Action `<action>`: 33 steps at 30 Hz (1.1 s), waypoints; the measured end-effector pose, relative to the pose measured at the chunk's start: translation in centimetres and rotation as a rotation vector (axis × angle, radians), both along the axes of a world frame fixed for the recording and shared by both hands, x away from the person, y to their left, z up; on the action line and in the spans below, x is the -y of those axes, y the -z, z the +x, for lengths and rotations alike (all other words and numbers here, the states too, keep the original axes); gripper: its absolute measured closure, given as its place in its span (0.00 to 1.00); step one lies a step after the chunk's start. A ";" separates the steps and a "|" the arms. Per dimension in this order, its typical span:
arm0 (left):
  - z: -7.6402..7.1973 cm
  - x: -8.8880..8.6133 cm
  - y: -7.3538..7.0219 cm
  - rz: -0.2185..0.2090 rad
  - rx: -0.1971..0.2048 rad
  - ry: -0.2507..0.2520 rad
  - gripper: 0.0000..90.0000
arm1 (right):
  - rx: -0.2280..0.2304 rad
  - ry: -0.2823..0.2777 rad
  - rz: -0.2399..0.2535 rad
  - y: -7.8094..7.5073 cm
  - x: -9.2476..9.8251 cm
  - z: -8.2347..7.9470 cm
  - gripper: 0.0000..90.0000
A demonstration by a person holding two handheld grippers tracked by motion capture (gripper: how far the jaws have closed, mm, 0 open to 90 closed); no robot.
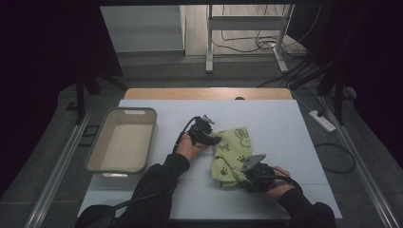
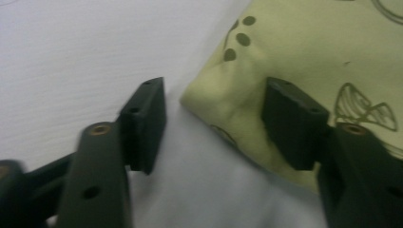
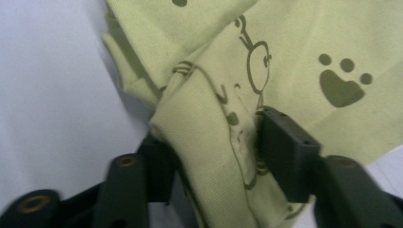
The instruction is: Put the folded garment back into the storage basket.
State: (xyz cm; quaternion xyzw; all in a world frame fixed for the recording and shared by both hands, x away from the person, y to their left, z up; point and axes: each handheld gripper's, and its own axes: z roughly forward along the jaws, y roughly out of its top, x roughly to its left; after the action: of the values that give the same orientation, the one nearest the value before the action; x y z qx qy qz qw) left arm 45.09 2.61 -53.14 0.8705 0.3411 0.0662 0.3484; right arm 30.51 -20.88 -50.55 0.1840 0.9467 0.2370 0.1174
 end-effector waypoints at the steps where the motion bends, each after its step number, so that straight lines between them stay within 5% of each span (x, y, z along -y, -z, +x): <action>1: 0.0 0.0 0.0 0.000 0.000 0.000 0.54 | 0.000 0.000 0.000 0.0 0.0 0.0 0.63; 2: 0.0 0.1 0.0 -0.004 -0.006 0.002 0.57 | -0.010 0.008 0.007 -0.2 0.2 0.3 0.71; 5: 0.1 0.2 -0.1 -0.022 -0.028 0.009 0.65 | -0.034 0.018 0.026 -0.3 0.4 0.6 0.77; 8: 0.1 0.3 -0.2 -0.042 -0.050 0.022 0.81 | -0.064 0.026 0.041 -0.4 0.5 0.9 0.80; 11: 0.0 0.4 -0.3 -0.030 -0.045 0.027 0.86 | -0.081 0.029 0.039 -0.6 0.5 1.1 0.82; 18: -0.4 0.8 -0.5 -0.005 0.000 0.026 0.90 | -0.133 0.043 0.065 -1.0 0.4 1.5 0.84; 33: -0.9 0.5 -2.1 -0.024 0.068 0.024 0.91 | -0.110 0.030 0.126 -3.3 -0.3 0.9 0.86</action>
State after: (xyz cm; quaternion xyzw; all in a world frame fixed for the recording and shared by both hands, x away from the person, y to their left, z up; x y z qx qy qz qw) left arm 44.16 2.11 -51.02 0.8676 0.3193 0.0875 0.3710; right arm 31.38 -20.62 -47.29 0.2178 0.9321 0.2837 0.0572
